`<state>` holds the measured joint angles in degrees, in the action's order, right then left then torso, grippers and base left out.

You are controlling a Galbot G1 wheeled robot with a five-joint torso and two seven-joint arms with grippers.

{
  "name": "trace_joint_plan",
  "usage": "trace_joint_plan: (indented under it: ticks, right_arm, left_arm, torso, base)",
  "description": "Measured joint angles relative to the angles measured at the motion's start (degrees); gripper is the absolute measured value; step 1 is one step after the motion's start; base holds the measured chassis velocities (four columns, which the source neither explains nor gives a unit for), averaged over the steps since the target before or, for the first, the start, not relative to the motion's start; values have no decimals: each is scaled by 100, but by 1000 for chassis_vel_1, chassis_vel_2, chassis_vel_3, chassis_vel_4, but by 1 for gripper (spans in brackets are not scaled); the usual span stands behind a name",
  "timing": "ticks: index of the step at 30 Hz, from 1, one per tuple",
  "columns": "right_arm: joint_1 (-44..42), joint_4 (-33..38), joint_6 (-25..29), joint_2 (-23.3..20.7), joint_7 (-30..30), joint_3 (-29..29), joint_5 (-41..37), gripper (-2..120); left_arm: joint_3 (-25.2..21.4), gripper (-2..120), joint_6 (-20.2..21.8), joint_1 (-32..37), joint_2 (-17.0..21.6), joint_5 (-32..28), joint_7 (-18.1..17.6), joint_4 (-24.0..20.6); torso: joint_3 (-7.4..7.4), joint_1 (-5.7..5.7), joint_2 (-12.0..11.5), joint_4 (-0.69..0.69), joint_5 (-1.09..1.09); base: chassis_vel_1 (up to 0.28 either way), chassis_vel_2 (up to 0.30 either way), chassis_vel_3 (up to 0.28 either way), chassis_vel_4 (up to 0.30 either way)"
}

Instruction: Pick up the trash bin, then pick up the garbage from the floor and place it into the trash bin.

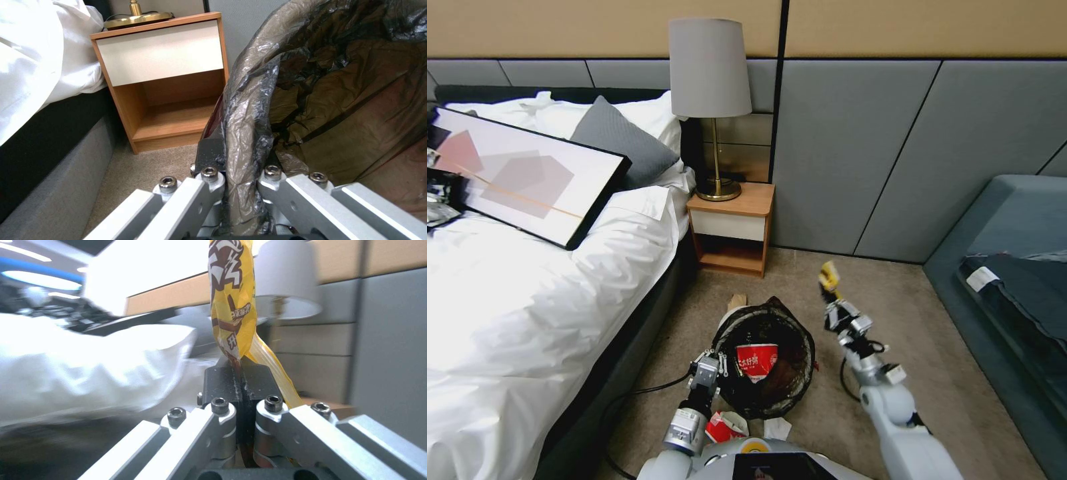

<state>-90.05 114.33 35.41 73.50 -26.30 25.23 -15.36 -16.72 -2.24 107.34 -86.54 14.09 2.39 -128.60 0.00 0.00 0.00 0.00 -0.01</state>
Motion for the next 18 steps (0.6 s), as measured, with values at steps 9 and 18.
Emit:
trace_joint_plan:
  ticks: [9, 18]
  right_arm:
    - [-379, -31, 126, 35, 71, -704, 639, 0]
    - [-509, -276, 251, 83, 91, -1003, 930, 0]
  left_arm:
    - [18, 1, 1, -68, 15, -48, -3, 59]
    - [70, 1, 9, -79, 19, -48, -3, 87]
  torso:
    - [0, 0, 0, 0, 1]
    - [0, 0, 0, 0, 0]
  base:
    - [0, 0, 0, 0]
    - [0, 0, 0, 0]
